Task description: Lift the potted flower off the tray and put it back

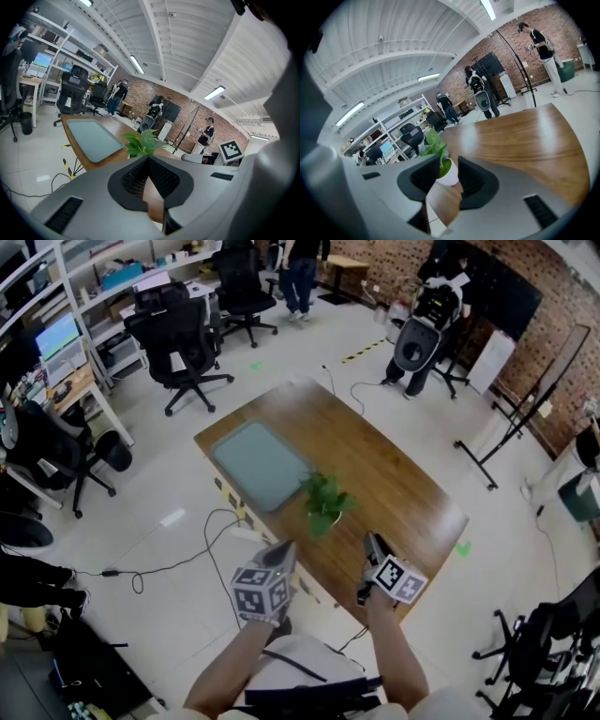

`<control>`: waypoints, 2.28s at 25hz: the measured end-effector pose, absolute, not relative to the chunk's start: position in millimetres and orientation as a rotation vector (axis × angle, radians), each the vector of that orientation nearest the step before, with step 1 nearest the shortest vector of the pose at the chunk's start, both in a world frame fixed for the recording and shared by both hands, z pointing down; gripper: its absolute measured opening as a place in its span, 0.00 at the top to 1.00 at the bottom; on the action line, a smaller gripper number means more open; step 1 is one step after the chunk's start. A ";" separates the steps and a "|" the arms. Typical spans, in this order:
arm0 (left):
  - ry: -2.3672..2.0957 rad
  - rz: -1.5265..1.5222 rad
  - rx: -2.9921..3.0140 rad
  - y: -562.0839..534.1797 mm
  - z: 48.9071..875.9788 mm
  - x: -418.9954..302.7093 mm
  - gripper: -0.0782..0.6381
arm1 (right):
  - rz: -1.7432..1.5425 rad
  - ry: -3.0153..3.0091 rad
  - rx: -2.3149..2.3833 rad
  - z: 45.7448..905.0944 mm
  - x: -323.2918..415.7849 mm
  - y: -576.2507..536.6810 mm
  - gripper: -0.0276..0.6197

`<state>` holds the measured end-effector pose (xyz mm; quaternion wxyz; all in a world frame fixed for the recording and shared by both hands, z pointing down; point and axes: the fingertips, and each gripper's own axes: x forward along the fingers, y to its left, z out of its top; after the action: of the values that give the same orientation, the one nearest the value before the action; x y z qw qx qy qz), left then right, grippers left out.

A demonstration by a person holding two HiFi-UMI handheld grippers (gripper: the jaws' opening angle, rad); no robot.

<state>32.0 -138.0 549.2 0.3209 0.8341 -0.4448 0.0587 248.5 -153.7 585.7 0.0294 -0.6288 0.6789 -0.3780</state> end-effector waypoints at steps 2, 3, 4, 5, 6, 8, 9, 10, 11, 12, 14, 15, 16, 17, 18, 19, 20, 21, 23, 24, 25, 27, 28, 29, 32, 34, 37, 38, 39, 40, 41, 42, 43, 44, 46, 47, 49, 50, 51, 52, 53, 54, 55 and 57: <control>-1.168 0.158 2.188 -128.7 551.8 36.1 0.90 | -1.152 2.108 -1.922 578.4 243.4 -139.1 0.73; -1.169 0.161 2.186 -123.8 553.1 38.2 0.90 | -1.147 2.114 -1.916 575.7 240.2 -131.7 0.73; -1.169 0.162 2.184 -119.0 553.5 40.4 0.90 | -1.144 2.120 -1.909 573.4 236.7 -124.4 0.73; -1.169 0.161 2.184 -114.4 553.2 42.7 0.90 | -1.147 2.127 -1.899 571.9 232.4 -117.5 0.73; -1.170 0.160 2.185 -110.4 552.1 45.0 0.90 | -1.159 2.138 -1.882 571.6 227.0 -111.6 0.73; -1.171 0.159 2.191 -104.3 549.3 49.8 0.90 | -1.204 2.162 -1.839 574.9 215.7 -103.3 0.73; -1.171 0.160 2.196 -101.8 548.0 51.9 0.90 | -1.221 2.171 -1.821 576.8 211.4 -100.8 0.73; -1.171 0.161 2.201 -99.2 547.0 53.1 0.90 | -1.233 2.179 -1.809 578.2 208.2 -98.7 0.73; -1.173 0.163 2.203 -96.4 546.6 53.3 0.90 | -1.239 2.184 -1.800 579.0 205.9 -96.7 0.73; -1.175 0.163 2.203 -93.8 546.5 52.9 0.90 | -1.242 2.187 -1.795 579.1 204.8 -94.9 0.73; -1.184 0.164 2.203 -89.3 546.3 51.8 0.90 | -1.241 2.186 -1.790 577.8 206.1 -91.8 0.73; -1.188 0.164 2.203 -87.4 545.9 51.0 0.90 | -1.239 2.183 -1.789 576.9 207.7 -90.5 0.73; -1.192 0.163 2.202 -85.7 545.3 49.9 0.90 | -1.237 2.179 -1.788 576.3 209.1 -89.4 0.73; -1.196 0.162 2.202 -84.6 544.5 48.4 0.90 | -1.236 2.175 -1.787 576.0 209.9 -88.8 0.73; -1.200 0.161 2.202 -83.9 543.8 46.9 0.90 | -1.238 2.171 -1.785 575.9 209.9 -88.4 0.73; -1.203 0.160 2.202 -83.7 543.1 45.3 0.90 | -1.240 2.169 -1.782 575.9 209.3 -88.3 0.73; -1.205 0.159 2.202 -83.9 542.4 44.0 0.90 | -1.241 2.168 -1.777 575.6 208.3 -88.5 0.73; -1.207 0.157 2.203 -84.1 541.6 43.2 0.90 | -1.240 2.169 -1.773 575.0 207.4 -88.9 0.73; -1.207 0.154 2.207 -84.8 540.3 43.2 0.90 | -1.238 2.170 -1.766 573.7 206.6 -89.9 0.73; -1.204 0.152 2.209 -85.4 540.0 43.9 0.90 | -1.237 2.170 -1.765 573.4 206.6 -90.7 0.73; -1.199 0.150 2.211 -86.3 540.1 44.8 0.90 | -1.236 2.169 -1.765 573.4 206.9 -91.7 0.73; -1.190 0.154 2.216 -88.4 541.0 46.3 0.90 | -1.235 2.166 -1.768 574.0 207.8 -94.1 0.73; -1.188 0.158 2.218 -89.6 541.6 46.6 0.90 | -1.235 2.165 -1.770 574.5 208.1 -95.6 0.73; -1.187 0.160 2.218 -90.9 542.3 46.6 0.90 | -1.235 2.165 -1.772 575.3 208.2 -97.1 0.73; -1.189 0.159 2.211 -95.1 544.8 45.5 0.90 | -1.243 2.165 -1.782 580.0 208.6 -101.8 0.73; -1.192 0.162 2.205 -98.6 545.7 43.1 0.90 | -1.245 2.170 -1.792 583.5 207.9 -106.3 0.73; -1.194 0.167 2.199 -104.5 546.3 39.1 0.90 | -1.244 2.184 -1.820 590.4 208.8 -117.1 0.73; -1.192 0.169 2.198 -106.3 546.9 38.8 0.90 | -1.244 2.188 -1.832 593.7 210.8 -121.8 0.73; -1.190 0.172 2.197 -108.2 547.4 38.8 0.90 | -1.244 2.191 -1.844 596.9 212.9 -127.2 0.73; -1.188 0.175 2.198 -110.3 547.6 38.7 0.90 | -1.243 2.196 -1.853 599.8 214.6 -133.5 0.73; -1.186 0.178 2.199 -112.8 547.6 38.5 0.90 | -1.243 2.203 -1.858 602.4 215.7 -140.7 0.73; -1.183 0.182 2.200 -115.6 547.7 38.2 0.90 | -1.243 2.211 -1.861 605.0 216.3 -148.5 0.73; -1.180 0.188 2.201 -118.5 548.4 38.2 0.90 | -1.244 2.218 -1.865 607.8 216.8 -156.7 0.73; -1.175 0.196 2.201 -121.2 549.5 38.5 0.90 | -1.243 2.224 -1.870 610.7 217.3 -165.0 0.73; -1.161 0.219 2.205 -126.2 551.7 39.8 0.90 | -1.237 2.234 -1.882 616.2 218.0 -181.5 0.77; -1.155 0.229 2.210 -129.2 552.4 40.6 0.90 | -1.236 2.237 -1.886 619.2 217.9 -189.7 0.76; -1.139 0.242 2.221 -135.9 553.1 42.9 0.90 | -1.246 2.242 -1.897 627.0 216.5 -204.9 0.75; -1.129 0.247 2.226 -138.8 553.3 44.3 0.90 | -1.255 2.246 -1.904 631.8 215.3 -211.3 0.75; -1.118 0.253 2.231 -141.1 553.5 45.8 0.90 | -1.266 2.251 -1.907 636.8 213.7 -216.9 0.75; -1.106 0.259 2.237 -143.1 553.7 47.8 0.90 | -1.277 2.257 -1.906 641.7 211.8 -221.8 0.75; -1.093 0.265 2.244 -145.1 553.9 50.1 0.90 | -1.286 2.263 -1.906 646.5 210.3 -226.1 0.75; -1.080 0.269 2.251 -147.3 554.2 52.7 0.90 | -1.295 2.269 -1.907 651.3 209.1 -229.9 0.76; -1.068 0.272 2.257 -149.5 554.6 55.0 0.90 | -1.305 2.275 -1.910 656.3 208.1 -233.2 0.76; -1.048 0.278 2.264 -153.1 555.8 57.6 0.90 | -1.325 2.279 -1.913 665.4 205.7 -238.3 0.78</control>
<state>57.6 -153.1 555.8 0.3105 0.8573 -0.3967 0.1054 205.7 -238.3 665.4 -0.0578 -0.5862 0.6986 -0.4062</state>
